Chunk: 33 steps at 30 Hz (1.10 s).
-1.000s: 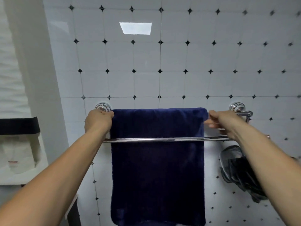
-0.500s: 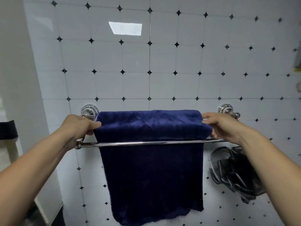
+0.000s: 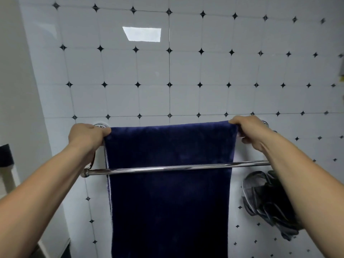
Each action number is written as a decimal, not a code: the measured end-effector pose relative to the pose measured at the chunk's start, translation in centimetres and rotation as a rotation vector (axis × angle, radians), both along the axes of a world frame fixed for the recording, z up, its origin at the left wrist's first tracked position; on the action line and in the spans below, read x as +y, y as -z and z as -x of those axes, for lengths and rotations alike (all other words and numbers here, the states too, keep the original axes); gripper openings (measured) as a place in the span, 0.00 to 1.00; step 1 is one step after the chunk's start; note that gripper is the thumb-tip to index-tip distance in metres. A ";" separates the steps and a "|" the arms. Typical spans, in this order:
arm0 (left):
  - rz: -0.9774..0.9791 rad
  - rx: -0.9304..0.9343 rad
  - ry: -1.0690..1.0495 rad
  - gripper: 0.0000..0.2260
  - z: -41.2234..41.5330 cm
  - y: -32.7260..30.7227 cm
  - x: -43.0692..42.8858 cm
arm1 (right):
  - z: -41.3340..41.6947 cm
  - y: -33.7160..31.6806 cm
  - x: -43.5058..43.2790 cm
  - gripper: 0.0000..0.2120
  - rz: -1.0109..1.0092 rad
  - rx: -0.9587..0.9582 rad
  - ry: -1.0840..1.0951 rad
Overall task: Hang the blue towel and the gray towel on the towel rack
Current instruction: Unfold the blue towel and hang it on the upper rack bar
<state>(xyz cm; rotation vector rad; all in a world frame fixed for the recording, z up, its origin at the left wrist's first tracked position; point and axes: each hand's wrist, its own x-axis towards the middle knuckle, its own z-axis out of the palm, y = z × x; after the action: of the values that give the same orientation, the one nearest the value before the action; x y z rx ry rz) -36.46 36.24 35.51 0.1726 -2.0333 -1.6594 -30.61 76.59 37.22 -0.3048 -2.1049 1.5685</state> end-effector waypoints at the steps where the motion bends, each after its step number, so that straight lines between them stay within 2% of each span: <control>1: 0.009 -0.005 -0.008 0.08 0.2 -0.2 -0.3 | 0.1 -0.2 0.7 0.04 0.080 0.040 0.017; 3: 0.040 -0.019 -0.035 0.06 0.4 -0.2 -0.9 | -0.3 -0.3 2.1 0.02 0.171 0.084 0.079; 4: 0.073 -0.026 -0.045 0.08 0.4 -0.1 -1.1 | -0.6 -0.1 2.7 0.01 0.119 0.079 0.129; 6: 0.154 -0.027 -0.049 0.13 0.4 -0.2 -1.2 | -0.5 0.3 3.5 0.05 -0.125 0.089 0.171; 7: 0.184 -0.023 -0.050 0.14 0.4 -0.3 -1.1 | -0.4 0.5 3.2 0.07 -0.246 0.102 0.125; 10: 0.222 -0.031 -0.059 0.12 0.3 -0.5 -0.9 | 0.3 0.9 0.8 0.08 -0.519 0.020 -0.126; 12: 0.217 -0.062 -0.046 0.10 0.2 -0.4 -1.0 | 0.9 0.9 -0.6 0.10 -0.695 -0.014 -0.152; 18: 0.192 -0.063 -0.014 0.12 -0.6 -0.4 -0.1 | 0.9 -1.1 -0.6 0.12 -0.756 -0.039 -0.044; 22: 0.119 -0.061 0.097 0.05 -1.0 -0.5 1.4 | -0.1 -1.7 1.6 0.05 -0.550 -0.014 0.064; 24: 0.106 -0.076 0.139 0.04 -1.3 0.0 2.3 | -0.5 -1.5 1.8 0.02 -0.531 -0.040 0.121; 27: 0.088 -0.098 0.201 0.07 -1.7 1.0 2.8 | -0.6 -1.0 1.4 0.07 -0.531 -0.132 0.102; 30: 0.010 -0.083 0.218 0.07 -1.8 1.2 2.8 | -0.8 -0.5 1.0 0.08 -0.281 -0.208 0.060; 33: -0.071 -0.033 0.198 0.09 -1.7 0.8 3.3 | -0.9 0.3 1.2 0.06 -0.062 -0.169 0.043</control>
<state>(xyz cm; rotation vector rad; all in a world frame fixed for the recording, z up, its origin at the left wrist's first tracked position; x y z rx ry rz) -34.74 39.54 34.67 0.0231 -2.0738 -1.8606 -29.75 77.79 36.89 -0.4721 -2.2537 1.4959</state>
